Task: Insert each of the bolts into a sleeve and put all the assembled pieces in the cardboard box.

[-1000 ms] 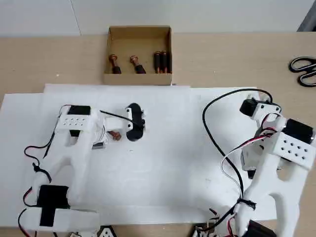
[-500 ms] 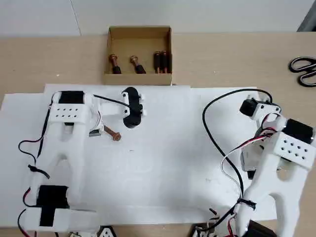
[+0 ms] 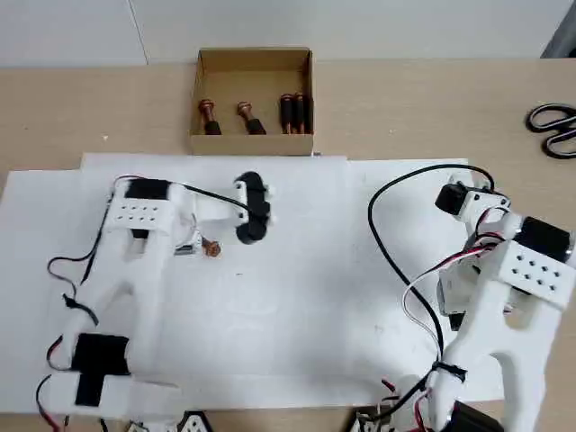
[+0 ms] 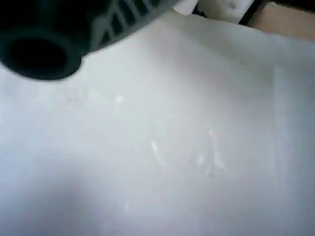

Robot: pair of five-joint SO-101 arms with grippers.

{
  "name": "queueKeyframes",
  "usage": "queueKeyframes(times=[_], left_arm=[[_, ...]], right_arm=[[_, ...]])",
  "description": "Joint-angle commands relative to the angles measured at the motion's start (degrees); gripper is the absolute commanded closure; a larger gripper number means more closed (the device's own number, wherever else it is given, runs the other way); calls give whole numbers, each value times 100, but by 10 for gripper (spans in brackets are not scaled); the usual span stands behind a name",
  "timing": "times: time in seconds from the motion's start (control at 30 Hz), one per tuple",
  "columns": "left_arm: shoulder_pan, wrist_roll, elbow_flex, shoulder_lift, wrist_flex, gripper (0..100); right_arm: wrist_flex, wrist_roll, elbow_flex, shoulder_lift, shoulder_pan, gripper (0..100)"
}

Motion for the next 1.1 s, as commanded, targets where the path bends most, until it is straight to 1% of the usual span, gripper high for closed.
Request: queueKeyframes(times=[0.0,0.07,0.23,0.4,0.5,0.63,0.7,0.77,0.97,1.07], left_arm=[[132,-2075,-154,290,-246,910],[158,-1978,-303,536,-369,910],[229,-1960,-549,993,-343,910],[255,-1767,-541,1090,-290,911],[290,-1758,-549,1073,53,917],[369,-1758,-593,1037,475,994],[378,-1688,-743,1037,695,993],[404,-1495,-1024,1037,1002,994],[457,-1407,-1982,1037,2119,994],[457,-1125,-2554,1037,2620,994]], right_arm=[[40,-53,-26,-198,31,988],[40,-53,-26,-198,31,988],[40,-53,-26,-198,31,988],[31,-53,-26,-198,31,988],[31,-44,-26,-198,31,988],[31,-26,-26,-198,31,988],[31,-18,-26,-198,31,988],[31,-18,-26,-198,31,988],[13,-18,-26,-198,31,988],[4,-9,-26,-198,31,988]])
